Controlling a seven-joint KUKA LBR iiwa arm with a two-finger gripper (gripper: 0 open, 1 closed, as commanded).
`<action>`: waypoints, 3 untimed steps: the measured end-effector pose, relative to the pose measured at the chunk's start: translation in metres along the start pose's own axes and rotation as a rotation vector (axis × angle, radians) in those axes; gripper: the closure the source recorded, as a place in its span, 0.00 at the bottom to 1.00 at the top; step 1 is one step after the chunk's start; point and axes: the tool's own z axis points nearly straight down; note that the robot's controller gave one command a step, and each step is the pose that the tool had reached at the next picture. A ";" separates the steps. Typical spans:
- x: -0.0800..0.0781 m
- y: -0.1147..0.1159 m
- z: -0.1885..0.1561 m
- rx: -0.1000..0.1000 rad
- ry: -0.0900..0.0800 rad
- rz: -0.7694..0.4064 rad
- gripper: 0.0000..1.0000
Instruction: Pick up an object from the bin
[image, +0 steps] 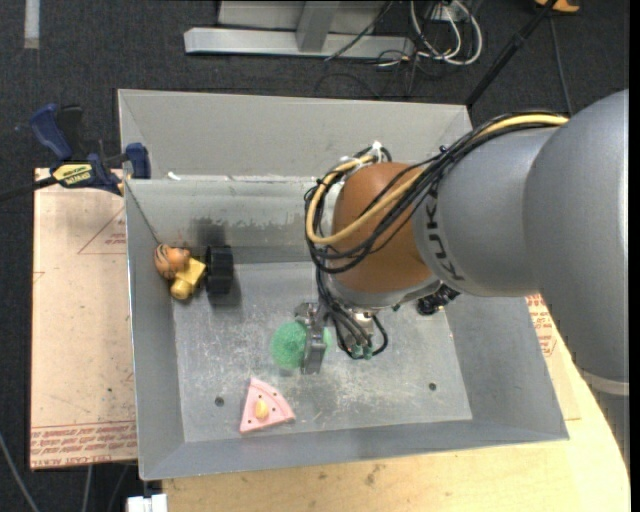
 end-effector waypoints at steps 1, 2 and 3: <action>-0.014 0.001 -0.024 -0.005 -0.020 0.003 1.00; 0.000 0.007 -0.039 0.002 0.006 -0.007 1.00; -0.011 0.015 -0.040 -0.005 -0.024 -0.037 1.00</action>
Offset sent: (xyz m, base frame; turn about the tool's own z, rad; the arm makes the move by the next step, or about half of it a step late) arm -0.0064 0.0201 0.1131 -0.0198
